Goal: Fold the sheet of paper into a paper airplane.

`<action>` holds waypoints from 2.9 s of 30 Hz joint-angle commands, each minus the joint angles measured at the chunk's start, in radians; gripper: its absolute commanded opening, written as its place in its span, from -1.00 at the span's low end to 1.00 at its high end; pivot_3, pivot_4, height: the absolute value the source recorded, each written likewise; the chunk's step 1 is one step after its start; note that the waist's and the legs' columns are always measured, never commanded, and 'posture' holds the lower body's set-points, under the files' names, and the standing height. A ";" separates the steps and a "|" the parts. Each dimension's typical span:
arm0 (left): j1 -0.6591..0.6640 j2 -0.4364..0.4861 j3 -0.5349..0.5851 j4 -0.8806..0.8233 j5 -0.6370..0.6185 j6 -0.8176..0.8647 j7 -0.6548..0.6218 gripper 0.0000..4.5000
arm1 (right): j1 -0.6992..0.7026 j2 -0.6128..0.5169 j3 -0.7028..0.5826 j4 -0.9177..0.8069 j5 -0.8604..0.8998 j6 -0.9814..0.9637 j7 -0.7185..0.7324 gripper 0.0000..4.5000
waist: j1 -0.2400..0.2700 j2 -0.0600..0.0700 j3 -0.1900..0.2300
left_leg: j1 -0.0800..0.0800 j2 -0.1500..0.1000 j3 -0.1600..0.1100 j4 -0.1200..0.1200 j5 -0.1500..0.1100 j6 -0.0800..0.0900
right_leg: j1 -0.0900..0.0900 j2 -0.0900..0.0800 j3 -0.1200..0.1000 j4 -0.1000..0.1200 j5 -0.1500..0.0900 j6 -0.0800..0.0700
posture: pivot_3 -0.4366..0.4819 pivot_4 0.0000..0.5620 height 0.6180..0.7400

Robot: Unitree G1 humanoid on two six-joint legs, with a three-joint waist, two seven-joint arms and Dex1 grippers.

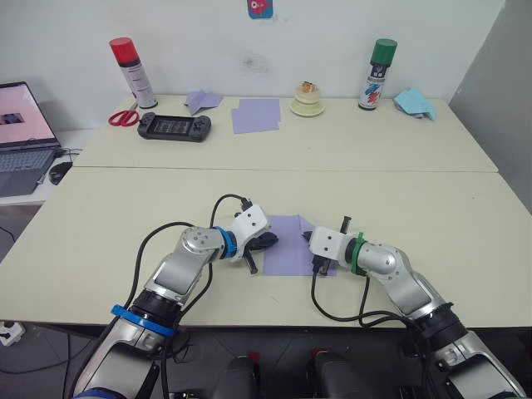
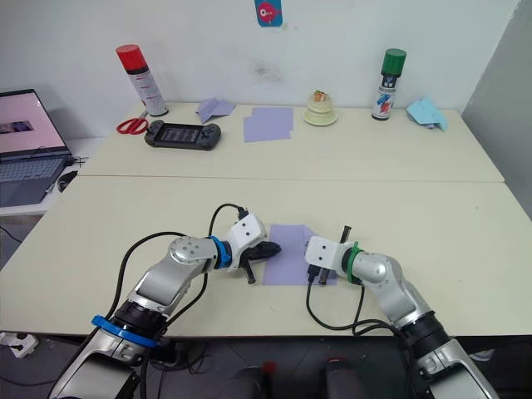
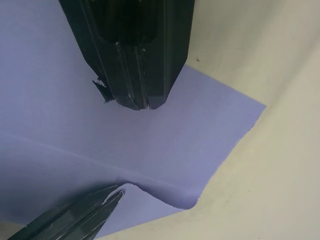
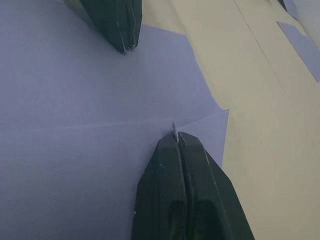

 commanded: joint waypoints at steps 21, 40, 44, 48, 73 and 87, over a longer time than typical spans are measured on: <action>0.039 0.025 -0.025 0.047 0.048 0.041 0.005 -1.00 | 0.002 0.019 0.037 -0.018 -0.012 0.005 0.029 -0.99 | -0.001 0.000 0.000 | 0.000 0.000 0.000 0.000 0.000 0.000 | 0.000 0.000 0.000 0.000 0.000 0.000 | -0.05 -0.47 1.00; 0.045 0.026 -0.025 0.039 0.049 0.044 0.008 -1.00 | 0.015 0.019 0.042 -0.022 -0.016 0.011 0.043 -0.99 | -0.001 0.000 0.000 | 0.000 0.000 0.000 -0.001 0.000 0.000 | 0.001 0.000 0.000 -0.001 -0.001 0.001 | -0.05 -0.47 1.00; 0.046 0.026 -0.025 0.039 0.049 0.043 0.008 -1.00 | 0.017 0.016 0.041 -0.023 -0.015 0.010 0.044 -0.99 | -0.001 0.000 0.000 | 0.000 0.000 0.000 -0.001 0.000 0.000 | 0.001 0.000 0.000 -0.001 -0.001 0.001 | -0.05 -0.47 1.00; 0.048 0.026 -0.026 0.035 0.048 0.044 0.008 -1.00 | 0.021 0.004 0.037 -0.024 -0.013 0.008 0.045 -0.99 | -0.001 0.000 0.000 | 0.000 0.000 0.000 -0.001 0.000 0.000 | 0.001 0.000 0.000 -0.001 -0.001 0.001 | -0.05 -0.47 1.00; 0.053 0.027 -0.031 0.023 0.045 0.055 0.005 -1.00 | 0.008 -0.006 0.021 -0.007 -0.017 0.014 0.029 -0.99 | 0.000 -0.001 -0.003 | 0.009 0.000 0.001 -0.014 0.000 0.000 | 0.006 0.000 0.001 -0.008 -0.002 0.001 | -0.05 -0.47 1.00; 0.057 0.030 -0.035 0.018 0.048 0.064 0.004 -1.00 | -0.004 -0.013 0.011 0.007 -0.015 0.009 0.022 -0.99 | 0.000 -0.001 -0.003 | 0.009 0.000 0.001 -0.014 0.000 0.000 | 0.006 0.000 0.001 -0.008 -0.002 0.001 | -0.05 -0.47 1.00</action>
